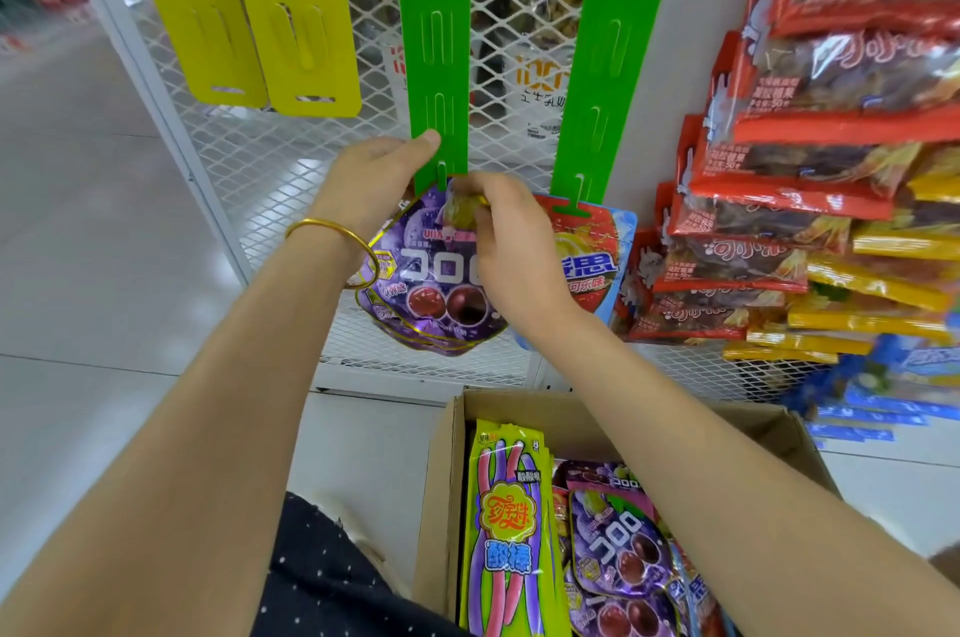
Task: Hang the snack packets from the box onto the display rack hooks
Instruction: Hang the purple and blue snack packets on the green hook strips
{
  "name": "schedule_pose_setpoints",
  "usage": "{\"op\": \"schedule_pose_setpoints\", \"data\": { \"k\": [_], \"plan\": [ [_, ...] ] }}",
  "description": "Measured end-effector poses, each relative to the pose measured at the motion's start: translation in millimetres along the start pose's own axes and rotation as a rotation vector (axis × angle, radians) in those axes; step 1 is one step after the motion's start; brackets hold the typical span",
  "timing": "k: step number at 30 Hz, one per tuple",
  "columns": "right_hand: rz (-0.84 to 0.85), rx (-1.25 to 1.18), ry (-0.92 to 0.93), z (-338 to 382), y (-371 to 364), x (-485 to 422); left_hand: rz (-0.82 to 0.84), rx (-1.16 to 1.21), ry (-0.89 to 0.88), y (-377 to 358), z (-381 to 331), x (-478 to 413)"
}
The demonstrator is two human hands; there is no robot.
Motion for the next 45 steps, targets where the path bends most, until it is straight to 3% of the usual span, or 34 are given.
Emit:
{"op": "schedule_pose_setpoints", "data": {
  "k": [11, 13, 16, 18, 23, 28, 32, 38, 45],
  "plan": [
    [0.072, 0.021, 0.06, -3, 4, 21, 0.028, -0.141, -0.191, 2, 2, 16],
    [0.042, 0.045, 0.052, -6, 14, 30, -0.022, -0.149, -0.214, 3, 6, 24],
    [0.011, 0.046, 0.034, -20, 34, 63, -0.234, -0.201, -0.268, 8, 10, 45],
    [0.039, -0.034, -0.044, -42, 47, 96, -0.249, -0.212, -0.321, -3, 13, 65],
    [0.237, 0.015, -0.405, -156, 46, 178, 0.135, -0.362, -0.179, -78, 68, 111],
    [0.611, 0.177, -0.897, -264, 23, 278, 0.467, -0.51, -0.017, -134, 122, 144],
    [0.875, 0.204, -0.977, -279, -6, 329, 0.543, -0.556, 0.047, -149, 141, 146],
    [0.711, 0.263, -1.134, -287, -21, 332, 0.533, -0.592, 0.115, -155, 151, 137],
    [0.387, -0.115, -1.36, -294, -13, 318, 0.558, -0.585, 0.16, -161, 154, 136]
  ]
}}
Point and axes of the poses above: each hand's wrist, its own x-axis away from the middle knuckle, its own y-axis out of the back of the hand, z = x × y, the point moved 5 cm from there along -x, towards the middle knuckle, and after that the axes turned 9 degrees about x, right-handed, at the moved point
